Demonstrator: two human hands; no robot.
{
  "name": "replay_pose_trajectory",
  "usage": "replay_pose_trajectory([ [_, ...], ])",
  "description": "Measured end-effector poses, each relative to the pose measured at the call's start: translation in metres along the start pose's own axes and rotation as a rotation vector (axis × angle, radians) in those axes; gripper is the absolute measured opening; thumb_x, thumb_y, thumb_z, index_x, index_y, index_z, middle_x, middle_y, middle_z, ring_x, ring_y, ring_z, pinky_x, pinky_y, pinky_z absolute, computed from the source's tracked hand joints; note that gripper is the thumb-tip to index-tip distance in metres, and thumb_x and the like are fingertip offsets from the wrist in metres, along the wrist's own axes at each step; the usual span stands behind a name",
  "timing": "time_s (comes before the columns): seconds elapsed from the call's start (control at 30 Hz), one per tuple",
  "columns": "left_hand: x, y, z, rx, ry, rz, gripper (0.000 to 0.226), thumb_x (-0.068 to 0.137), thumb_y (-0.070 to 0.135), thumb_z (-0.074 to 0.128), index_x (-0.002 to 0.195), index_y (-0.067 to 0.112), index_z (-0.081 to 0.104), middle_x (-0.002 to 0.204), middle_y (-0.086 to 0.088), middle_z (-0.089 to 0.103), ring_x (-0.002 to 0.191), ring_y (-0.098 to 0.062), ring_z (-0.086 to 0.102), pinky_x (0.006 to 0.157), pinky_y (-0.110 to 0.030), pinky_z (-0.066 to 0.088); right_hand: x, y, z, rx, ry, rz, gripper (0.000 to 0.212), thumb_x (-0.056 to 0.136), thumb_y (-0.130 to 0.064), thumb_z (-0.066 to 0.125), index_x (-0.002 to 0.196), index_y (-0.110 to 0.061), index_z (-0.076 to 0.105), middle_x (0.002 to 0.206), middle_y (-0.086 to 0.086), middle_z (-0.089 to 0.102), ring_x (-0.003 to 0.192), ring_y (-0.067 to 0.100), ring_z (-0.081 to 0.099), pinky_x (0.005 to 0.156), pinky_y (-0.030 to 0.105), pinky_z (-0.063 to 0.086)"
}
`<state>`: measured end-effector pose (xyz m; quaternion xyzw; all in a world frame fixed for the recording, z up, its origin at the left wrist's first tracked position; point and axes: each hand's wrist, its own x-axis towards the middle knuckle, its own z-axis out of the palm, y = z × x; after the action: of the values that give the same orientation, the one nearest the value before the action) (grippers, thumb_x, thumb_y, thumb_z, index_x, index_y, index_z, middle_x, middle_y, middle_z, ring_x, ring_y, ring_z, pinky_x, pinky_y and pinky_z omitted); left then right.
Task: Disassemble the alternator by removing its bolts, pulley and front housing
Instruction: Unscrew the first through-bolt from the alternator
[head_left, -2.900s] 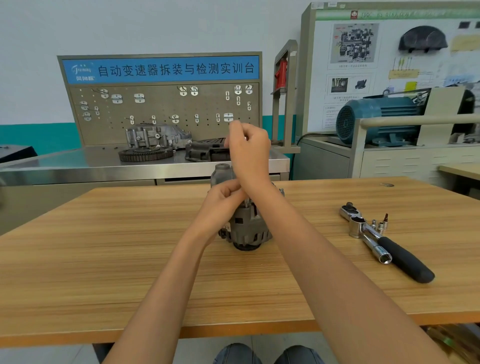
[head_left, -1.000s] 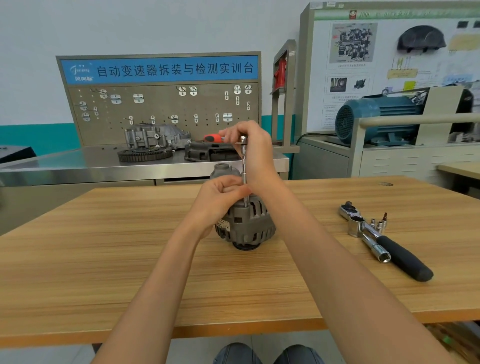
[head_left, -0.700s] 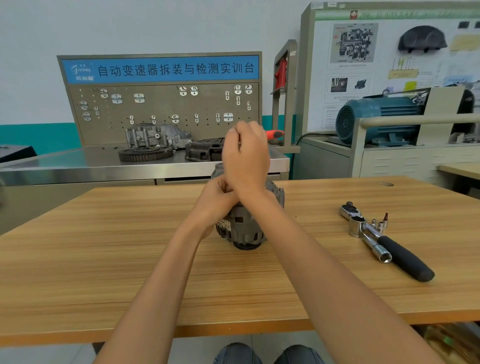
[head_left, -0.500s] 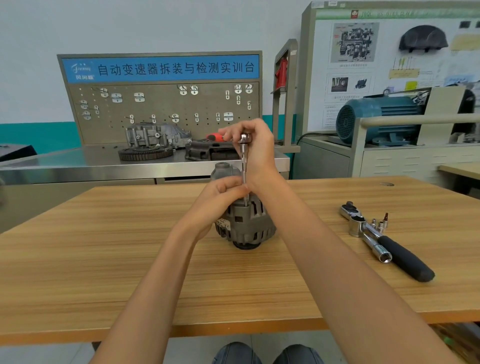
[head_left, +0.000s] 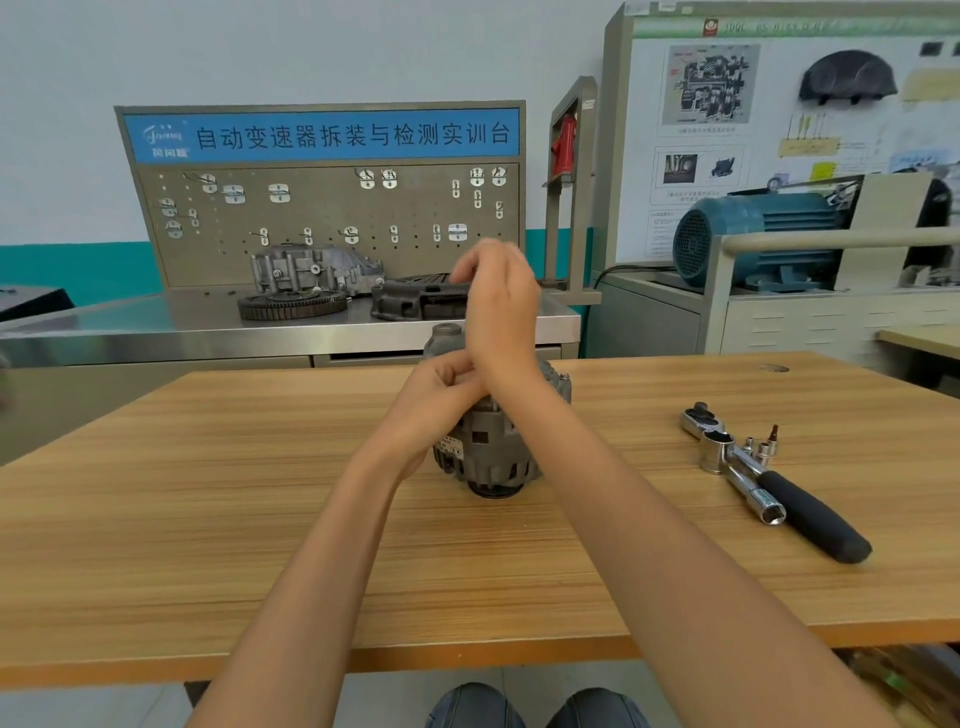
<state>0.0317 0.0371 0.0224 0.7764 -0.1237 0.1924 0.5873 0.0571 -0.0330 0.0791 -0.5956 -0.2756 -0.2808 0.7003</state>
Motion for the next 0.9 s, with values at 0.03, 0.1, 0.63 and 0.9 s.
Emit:
replay_pose_trajectory([
  [0.03, 0.000, 0.000, 0.000, -0.018, -0.037, 0.007, 0.036, 0.094, 0.011, 0.053, 0.069, 0.028, 0.072, 0.066, 0.011, 0.070, 0.061, 0.000, 0.065, 0.051, -0.012, 0.046, 0.005, -0.002, -0.003, 0.089, -0.057, 0.086, 0.038, 0.094, -0.014, 0.033, 0.058, -0.013, 0.048, 0.074, 0.000, 0.052, 0.076, 0.010, 0.050, 0.074, 0.023, 0.037],
  [0.1, 0.000, 0.001, -0.001, -0.025, -0.086, 0.004, 0.026, 0.094, 0.019, 0.054, 0.082, 0.030, 0.074, 0.079, 0.008, 0.074, 0.074, -0.004, 0.068, 0.058, -0.013, 0.048, 0.014, -0.002, -0.008, 0.233, -0.186, 0.195, 0.048, 0.099, -0.017, 0.028, 0.055, -0.012, 0.048, 0.067, 0.001, 0.057, 0.079, 0.010, 0.057, 0.087, 0.027, 0.038],
  [0.63, 0.001, -0.005, 0.000, 0.010, 0.016, -0.005, 0.031, 0.089, -0.004, 0.051, 0.064, 0.012, 0.061, 0.049, 0.012, 0.060, 0.047, 0.004, 0.055, 0.044, -0.009, 0.039, -0.004, 0.006, 0.004, -0.330, 0.113, -0.225, 0.018, 0.089, -0.011, 0.047, 0.071, -0.010, 0.050, 0.076, -0.001, 0.044, 0.077, 0.018, 0.045, 0.073, 0.037, 0.043],
  [0.9, 0.002, -0.002, -0.001, -0.027, -0.084, 0.015, 0.019, 0.093, 0.027, 0.055, 0.088, 0.027, 0.073, 0.086, 0.006, 0.074, 0.081, -0.007, 0.069, 0.065, -0.018, 0.051, 0.021, -0.001, -0.009, 0.506, -0.321, 0.326, 0.042, 0.089, -0.008, 0.036, 0.049, -0.011, 0.046, 0.053, 0.002, 0.058, 0.079, 0.016, 0.067, 0.086, 0.029, 0.049],
])
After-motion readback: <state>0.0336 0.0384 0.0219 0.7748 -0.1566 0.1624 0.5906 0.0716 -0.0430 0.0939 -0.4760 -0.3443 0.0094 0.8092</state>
